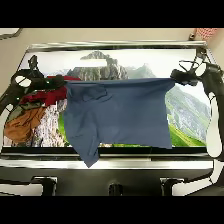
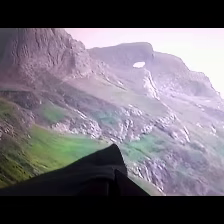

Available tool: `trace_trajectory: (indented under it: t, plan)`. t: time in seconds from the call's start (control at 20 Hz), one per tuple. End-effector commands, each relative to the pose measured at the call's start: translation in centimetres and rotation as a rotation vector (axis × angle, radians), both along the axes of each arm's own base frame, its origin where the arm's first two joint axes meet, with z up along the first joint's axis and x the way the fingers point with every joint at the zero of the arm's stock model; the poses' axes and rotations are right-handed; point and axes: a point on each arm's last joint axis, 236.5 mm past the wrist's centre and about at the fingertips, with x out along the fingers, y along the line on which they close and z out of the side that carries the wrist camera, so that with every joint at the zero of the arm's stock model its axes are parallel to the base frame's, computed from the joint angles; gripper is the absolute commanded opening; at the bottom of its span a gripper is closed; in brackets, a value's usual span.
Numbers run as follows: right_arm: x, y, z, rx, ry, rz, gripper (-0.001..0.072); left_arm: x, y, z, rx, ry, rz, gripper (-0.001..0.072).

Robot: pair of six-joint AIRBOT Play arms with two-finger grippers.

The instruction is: Fold the shirts.

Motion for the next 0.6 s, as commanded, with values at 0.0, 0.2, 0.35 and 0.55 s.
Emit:
trace_trajectory:
  t: [0.0, 0.2, 0.35, 0.55]
  plan:
    - [-7.3, 0.3, -2.8, -0.011, 0.328, 0.034, 0.0038, -6.7, -0.1, -2.9, 0.047, 0.252, -0.185, 0.0028]
    - [-13.1, 2.7, -8.2, 0.082, 0.565, 0.062, 0.0038, -14.3, -0.9, -8.9, 0.008, 0.562, -0.258, 0.0029]
    - [-15.2, 3.6, -10.5, 0.115, 0.636, 0.071, 0.0039, -16.6, -1.2, -11.3, -0.016, 0.651, -0.252, 0.0028]
    - [-14.3, 3.4, -10.2, 0.115, 0.591, 0.048, 0.0306, -16.9, -1.3, -11.2, -0.044, 0.672, -0.234, 0.0339]
